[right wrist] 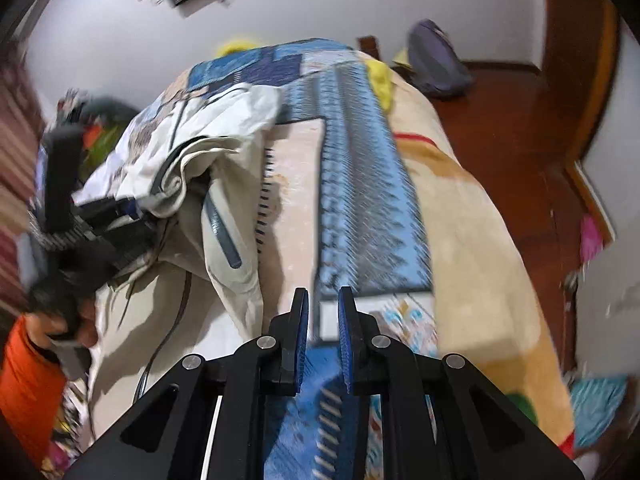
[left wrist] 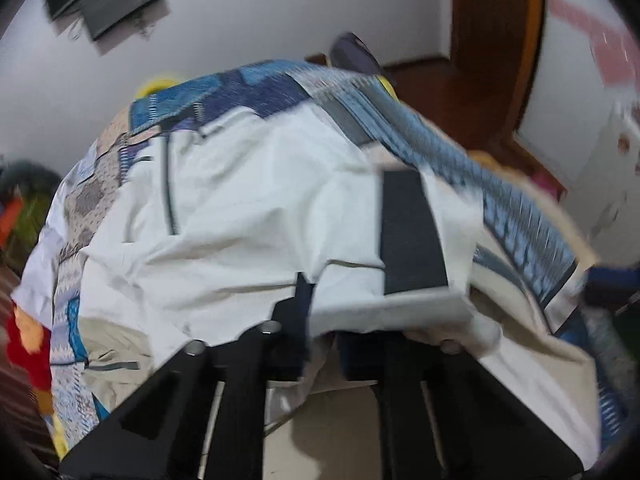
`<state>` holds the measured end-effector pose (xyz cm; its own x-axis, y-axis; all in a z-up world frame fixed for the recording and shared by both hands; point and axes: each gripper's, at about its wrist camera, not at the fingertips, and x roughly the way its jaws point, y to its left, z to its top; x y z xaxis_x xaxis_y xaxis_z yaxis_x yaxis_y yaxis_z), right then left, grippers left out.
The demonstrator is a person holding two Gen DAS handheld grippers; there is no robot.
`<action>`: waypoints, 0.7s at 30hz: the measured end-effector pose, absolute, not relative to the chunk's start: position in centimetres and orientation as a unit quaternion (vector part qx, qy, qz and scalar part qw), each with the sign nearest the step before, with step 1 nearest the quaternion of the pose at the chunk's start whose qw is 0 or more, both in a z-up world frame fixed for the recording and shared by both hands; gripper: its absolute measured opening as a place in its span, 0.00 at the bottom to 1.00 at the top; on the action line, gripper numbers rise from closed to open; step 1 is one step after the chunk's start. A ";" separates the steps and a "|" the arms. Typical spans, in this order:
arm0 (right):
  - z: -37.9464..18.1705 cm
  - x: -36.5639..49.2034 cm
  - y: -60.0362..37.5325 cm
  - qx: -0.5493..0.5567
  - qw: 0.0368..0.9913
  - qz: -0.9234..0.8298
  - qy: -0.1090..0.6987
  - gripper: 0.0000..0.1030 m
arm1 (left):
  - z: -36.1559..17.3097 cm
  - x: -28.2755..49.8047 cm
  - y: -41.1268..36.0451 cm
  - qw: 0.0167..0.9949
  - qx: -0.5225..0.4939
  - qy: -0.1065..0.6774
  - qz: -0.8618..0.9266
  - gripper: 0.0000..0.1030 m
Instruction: Fold large clothes
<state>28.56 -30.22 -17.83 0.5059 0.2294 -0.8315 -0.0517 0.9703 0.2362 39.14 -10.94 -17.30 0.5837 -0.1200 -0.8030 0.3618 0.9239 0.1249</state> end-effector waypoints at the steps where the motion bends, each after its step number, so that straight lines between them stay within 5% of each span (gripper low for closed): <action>1: -17.5 29.3 -29.2 0.083 0.863 0.099 0.488 0.11 | -16.2 39.2 -10.1 0.883 0.124 0.431 -0.137 0.10; 11: -17.3 36.7 -19.5 -0.047 0.861 0.166 0.478 0.10 | -8.5 38.6 1.3 0.925 0.023 0.371 -0.080 0.10; 21: -23.0 40.1 -23.0 -0.121 0.844 0.045 0.521 0.11 | -12.7 36.0 17.2 0.911 -0.073 0.402 0.061 0.10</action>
<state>40.12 -23.01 -23.00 0.4535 -0.0504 -0.8898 -0.2014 0.9668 -0.1574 36.02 17.24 -12.69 0.6701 0.0519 -0.7405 -0.1699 0.9818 -0.0850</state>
